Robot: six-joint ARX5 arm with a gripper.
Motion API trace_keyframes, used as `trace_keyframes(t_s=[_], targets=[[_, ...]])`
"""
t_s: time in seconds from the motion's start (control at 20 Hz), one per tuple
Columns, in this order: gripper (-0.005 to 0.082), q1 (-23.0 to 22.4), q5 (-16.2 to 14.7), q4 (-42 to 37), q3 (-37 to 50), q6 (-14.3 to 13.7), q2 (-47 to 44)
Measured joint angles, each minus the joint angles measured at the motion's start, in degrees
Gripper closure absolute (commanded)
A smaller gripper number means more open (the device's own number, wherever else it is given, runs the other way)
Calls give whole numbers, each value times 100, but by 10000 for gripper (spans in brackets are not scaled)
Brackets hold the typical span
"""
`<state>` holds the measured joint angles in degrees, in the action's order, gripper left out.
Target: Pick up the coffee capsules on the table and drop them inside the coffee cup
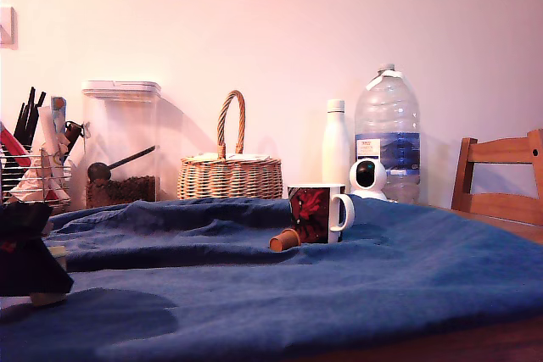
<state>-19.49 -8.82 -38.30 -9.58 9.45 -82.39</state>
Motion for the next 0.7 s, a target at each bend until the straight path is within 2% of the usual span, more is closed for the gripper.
trace_keyframes(t_s=[0.3, 0.55, 0.7], targets=[[585, 0, -352, -142, 0, -48, 197], [585, 0, -798, -420, -26, -52, 686], [585, 0, -868, -428, -162, -52, 1010]])
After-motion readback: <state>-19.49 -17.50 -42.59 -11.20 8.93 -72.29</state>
